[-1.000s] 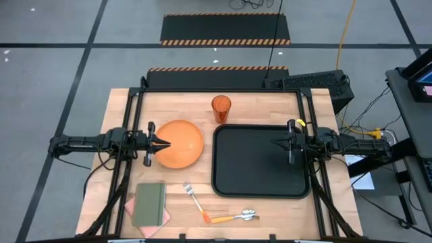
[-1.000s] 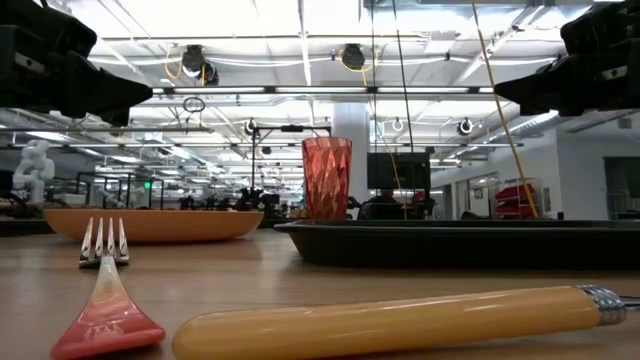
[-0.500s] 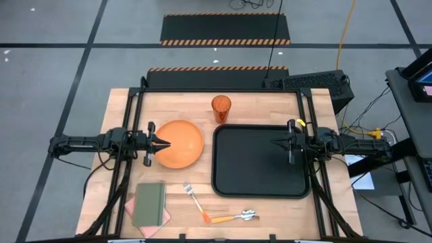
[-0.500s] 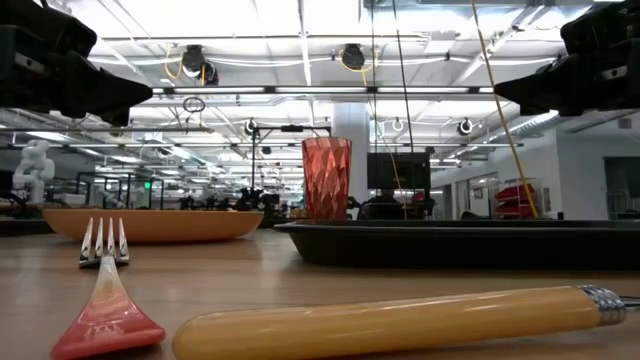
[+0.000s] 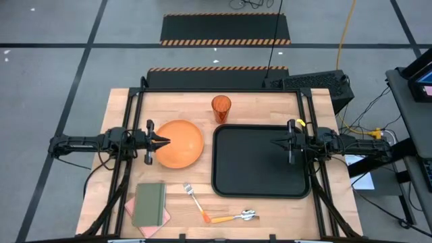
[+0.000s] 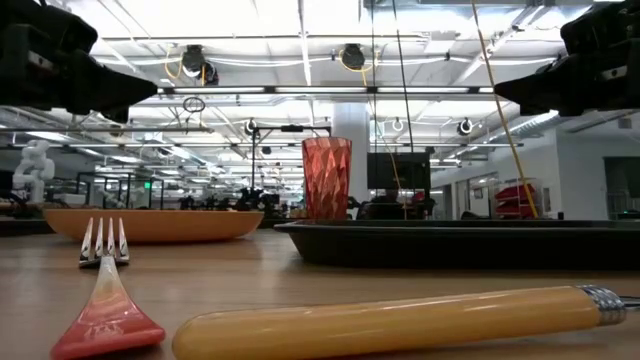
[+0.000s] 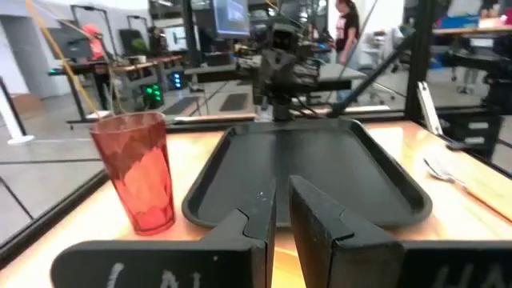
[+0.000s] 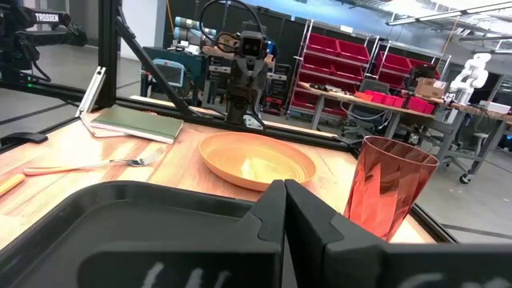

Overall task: Pick and place plate/cup/fork/spoon on tray
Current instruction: Put the brown glass on the top left of the black serving tray

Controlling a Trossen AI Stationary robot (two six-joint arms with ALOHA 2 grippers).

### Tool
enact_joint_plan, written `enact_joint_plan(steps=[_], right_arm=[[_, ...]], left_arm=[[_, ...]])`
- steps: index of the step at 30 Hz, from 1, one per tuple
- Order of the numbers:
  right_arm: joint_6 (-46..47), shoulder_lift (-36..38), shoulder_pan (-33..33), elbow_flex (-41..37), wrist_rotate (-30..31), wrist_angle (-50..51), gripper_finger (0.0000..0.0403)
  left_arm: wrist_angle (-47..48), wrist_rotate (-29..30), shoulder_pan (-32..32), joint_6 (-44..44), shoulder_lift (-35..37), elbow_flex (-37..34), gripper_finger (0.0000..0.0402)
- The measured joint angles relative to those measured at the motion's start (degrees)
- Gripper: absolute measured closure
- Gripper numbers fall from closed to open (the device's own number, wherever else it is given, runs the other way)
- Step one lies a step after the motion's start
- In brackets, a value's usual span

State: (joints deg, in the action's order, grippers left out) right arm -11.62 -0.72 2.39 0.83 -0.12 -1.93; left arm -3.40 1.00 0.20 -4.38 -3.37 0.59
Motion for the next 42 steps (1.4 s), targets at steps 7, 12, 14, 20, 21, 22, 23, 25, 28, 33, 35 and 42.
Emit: enact_joint_plan(steps=[7,12,14,20,21,22,23,25,28,33,35,42], right_arm=[[0.0,0.0,0.0,0.0,0.0,0.0,0.0403],[0.0,0.0,0.0,0.0,0.0,0.0,0.0403],[0.0,0.0,0.0,0.0,0.0,0.0,0.0403],[0.0,0.0,0.0,0.0,0.0,0.0,0.0403],[0.0,0.0,0.0,0.0,0.0,0.0,0.0403],[0.0,0.0,0.0,0.0,0.0,0.0,0.0403],[0.0,0.0,0.0,0.0,0.0,0.0,0.0403],[0.0,0.0,0.0,0.0,0.0,0.0,0.0403],[0.0,0.0,0.0,0.0,0.0,0.0,0.0403],[0.0,0.0,0.0,0.0,0.1,0.0,0.0403],[0.4,0.0,0.0,0.0,0.0,0.0,0.0403],[0.4,0.0,0.0,0.0,0.0,-0.1,0.0403]], left_arm=[[-3.8,0.0,0.0,1.1,0.0,0.0,0.036],[-5.0,0.0,0.0,2.1,0.0,0.0,0.036],[-5.4,0.0,0.0,1.9,0.0,0.0,0.036],[-6.1,0.0,0.0,1.8,0.0,0.0,0.036],[-6.9,0.0,0.0,1.7,0.0,0.0,0.036],[-8.0,0.1,0.0,1.7,0.0,0.0,0.036],[-9.4,0.2,0.0,1.7,0.0,0.0,0.036],[-12.9,0.3,0.0,2.1,0.0,0.0,0.036],[-17.2,0.4,0.0,0.5,0.0,0.4,0.036],[-15.8,0.6,0.1,-1.7,-1.3,5.9,0.036],[-13.3,0.6,0.1,-2.0,-3.1,9.4,0.0362],[-3.7,3.7,0.1,-4.9,-14.4,24.7,0.0395]])
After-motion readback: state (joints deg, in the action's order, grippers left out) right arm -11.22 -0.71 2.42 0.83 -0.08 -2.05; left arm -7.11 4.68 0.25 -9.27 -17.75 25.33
